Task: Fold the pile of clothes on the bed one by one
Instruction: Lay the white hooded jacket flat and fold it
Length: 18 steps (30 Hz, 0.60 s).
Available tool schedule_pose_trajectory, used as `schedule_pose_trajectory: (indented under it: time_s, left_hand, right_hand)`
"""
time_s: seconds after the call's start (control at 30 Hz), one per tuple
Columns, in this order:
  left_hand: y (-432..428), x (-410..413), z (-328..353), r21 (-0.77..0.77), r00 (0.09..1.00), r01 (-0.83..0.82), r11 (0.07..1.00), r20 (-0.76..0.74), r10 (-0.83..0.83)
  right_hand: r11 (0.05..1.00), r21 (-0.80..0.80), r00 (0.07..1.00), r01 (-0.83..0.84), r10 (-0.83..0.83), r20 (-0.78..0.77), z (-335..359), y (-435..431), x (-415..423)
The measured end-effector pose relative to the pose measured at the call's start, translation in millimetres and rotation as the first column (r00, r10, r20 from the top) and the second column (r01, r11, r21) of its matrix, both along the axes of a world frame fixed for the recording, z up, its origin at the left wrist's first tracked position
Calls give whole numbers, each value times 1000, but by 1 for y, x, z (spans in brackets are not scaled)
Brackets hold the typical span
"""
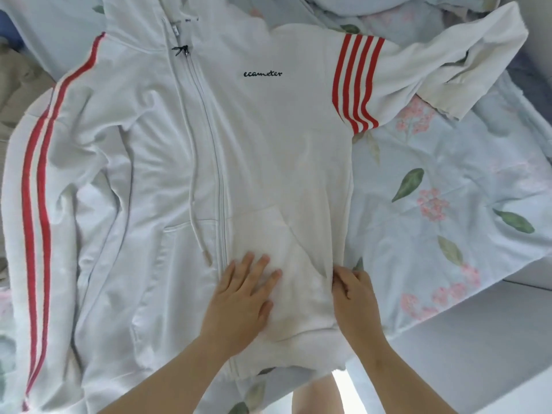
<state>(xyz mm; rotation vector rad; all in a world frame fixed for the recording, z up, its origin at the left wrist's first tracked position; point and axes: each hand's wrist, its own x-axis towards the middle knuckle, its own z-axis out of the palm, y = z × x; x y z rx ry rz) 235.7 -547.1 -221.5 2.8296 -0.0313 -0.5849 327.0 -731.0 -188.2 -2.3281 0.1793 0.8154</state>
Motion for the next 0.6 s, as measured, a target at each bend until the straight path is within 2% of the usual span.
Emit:
schedule_pose_trajectory:
  time_s: [0.13, 0.23, 0.27, 0.33, 0.4, 0.43, 0.47, 0.53, 0.6]
  left_hand:
    - [12, -34, 6, -37, 1000, -23, 999, -12, 23]
    - [26, -52, 14, -125, 991, -132, 983, -36, 128]
    - [30, -55, 18, -200, 974, -228, 953, -48, 223]
    - [36, -59, 25, -381, 884, -460, 802, -113, 454]
    - [40, -64, 27, -462, 795, -594, 659, -206, 571]
    - [40, -64, 29, -463, 790, -599, 653, -210, 576]
    - [38, -63, 31, -443, 810, -577, 686, -206, 549]
    - [31, -61, 31, -304, 883, -466, 831, -216, 416]
    - [21, -63, 28, -150, 918, -357, 922, -240, 316]
  right_hand:
    - [999, 35, 1000, 0, 0, 5, 16, 9, -29]
    - [978, 163, 991, -128, 134, -26, 25, 32, -54]
    - [950, 232, 972, -207, 226, -59, 27, 42, -63]
    - [883, 316, 909, -348, 400, -118, 26, 59, -82]
    - [899, 257, 914, -356, 391, -103, 24, 63, -90]
    - [931, 159, 939, -329, 341, -54, 23, 60, -90]
    - [946, 30, 946, -323, 323, 11, 22, 54, -89]
    - [897, -192, 903, -398, 420, 87, 21, 36, -90]
    - [832, -261, 854, -490, 518, 46, 20, 23, -90]
